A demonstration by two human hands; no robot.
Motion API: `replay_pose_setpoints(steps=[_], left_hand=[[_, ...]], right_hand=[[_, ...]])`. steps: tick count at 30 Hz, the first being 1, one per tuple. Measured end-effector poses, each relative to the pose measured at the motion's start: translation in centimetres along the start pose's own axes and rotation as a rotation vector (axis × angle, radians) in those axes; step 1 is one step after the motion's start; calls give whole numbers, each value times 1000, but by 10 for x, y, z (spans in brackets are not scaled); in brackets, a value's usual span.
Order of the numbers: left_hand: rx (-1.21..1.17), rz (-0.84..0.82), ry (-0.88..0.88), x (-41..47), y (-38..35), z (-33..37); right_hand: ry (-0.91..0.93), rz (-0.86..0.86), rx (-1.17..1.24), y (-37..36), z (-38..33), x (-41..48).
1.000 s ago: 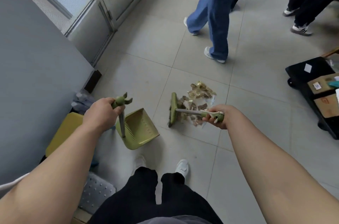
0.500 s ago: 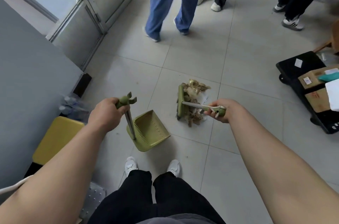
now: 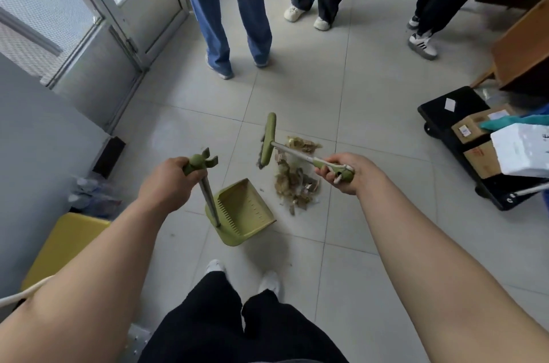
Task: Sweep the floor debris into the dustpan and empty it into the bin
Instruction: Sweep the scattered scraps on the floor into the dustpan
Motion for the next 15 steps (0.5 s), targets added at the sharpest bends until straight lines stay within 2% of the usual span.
replay_pose_setpoints(steps=[15], left_hand=[[49, 11, 0, 99, 22, -11]], right_hand=[[-50, -86, 302, -148, -51, 83]])
Point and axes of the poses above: each hand's wrist, its own x-axis towards the middle knuckle, its own y-axis out of the back of the hand, z = x × y, the point moved 10 cm from there along x, towards the middle knuckle, and after that the axes turned 11 degrees about z, right-handed, at the moved point
